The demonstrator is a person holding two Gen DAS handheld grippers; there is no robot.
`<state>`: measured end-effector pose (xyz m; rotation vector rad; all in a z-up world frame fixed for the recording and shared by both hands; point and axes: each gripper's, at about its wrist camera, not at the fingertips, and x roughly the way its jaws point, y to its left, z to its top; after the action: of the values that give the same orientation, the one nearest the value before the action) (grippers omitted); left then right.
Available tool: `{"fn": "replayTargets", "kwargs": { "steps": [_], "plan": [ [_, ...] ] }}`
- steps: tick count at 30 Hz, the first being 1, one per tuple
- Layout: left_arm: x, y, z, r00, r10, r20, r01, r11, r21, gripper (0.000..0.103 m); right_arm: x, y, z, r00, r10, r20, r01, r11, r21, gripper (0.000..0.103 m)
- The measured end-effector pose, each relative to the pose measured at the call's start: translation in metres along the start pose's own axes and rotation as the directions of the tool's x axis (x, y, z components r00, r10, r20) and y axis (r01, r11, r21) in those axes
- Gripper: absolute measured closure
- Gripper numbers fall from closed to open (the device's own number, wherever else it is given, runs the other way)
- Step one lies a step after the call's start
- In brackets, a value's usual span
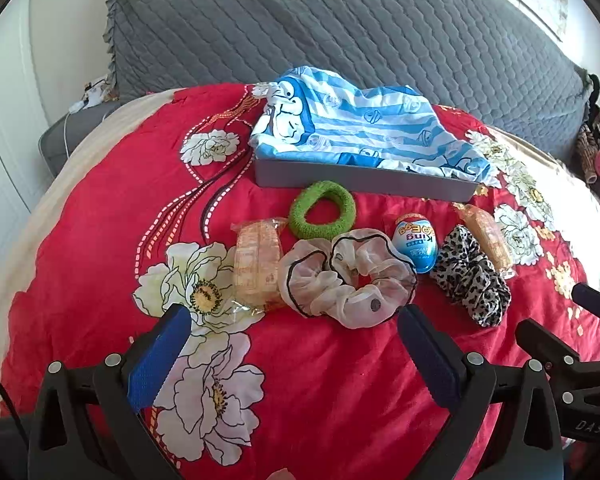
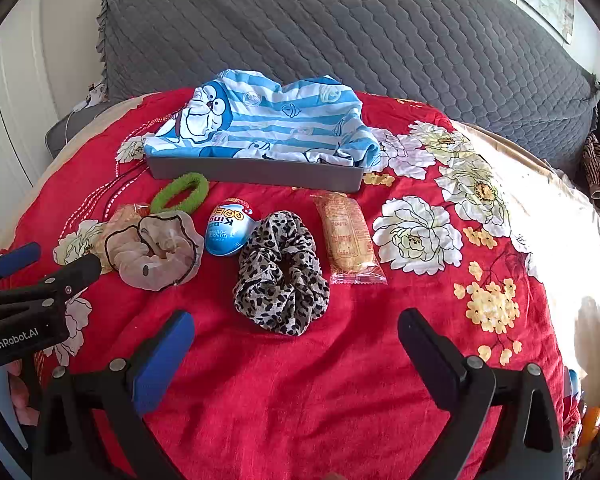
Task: Organize objects
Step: 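Move both tools toward the beige and leopard-print scrunchies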
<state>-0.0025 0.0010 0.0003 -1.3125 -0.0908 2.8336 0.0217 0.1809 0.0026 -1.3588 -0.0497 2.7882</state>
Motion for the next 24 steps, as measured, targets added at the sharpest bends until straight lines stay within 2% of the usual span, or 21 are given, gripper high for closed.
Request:
{"fn": "replayTargets", "kwargs": {
  "steps": [18, 19, 24],
  "plan": [
    [0.0032, -0.0002, -0.0020, 1.000, 0.000, 0.005, 0.000, 1.000, -0.006, 0.000, -0.0020, 0.0054, -0.0003, 1.000, -0.002, 0.005, 0.002, 1.000, -0.020, 0.001],
    [0.0033, -0.0008, -0.0018, 1.000, -0.020, 0.003, 0.020, 1.000, 0.019, 0.000, -0.0022, 0.0059, -0.0003, 1.000, -0.002, 0.006, 0.002, 1.000, -0.020, 0.001],
    [0.0010, -0.0008, -0.0021, 1.000, -0.018, 0.004, 0.018, 1.000, 0.022, 0.000, -0.0032, 0.0058, 0.0000, 1.000, -0.001, 0.009, 0.001, 1.000, -0.020, 0.001]
  ]
}}
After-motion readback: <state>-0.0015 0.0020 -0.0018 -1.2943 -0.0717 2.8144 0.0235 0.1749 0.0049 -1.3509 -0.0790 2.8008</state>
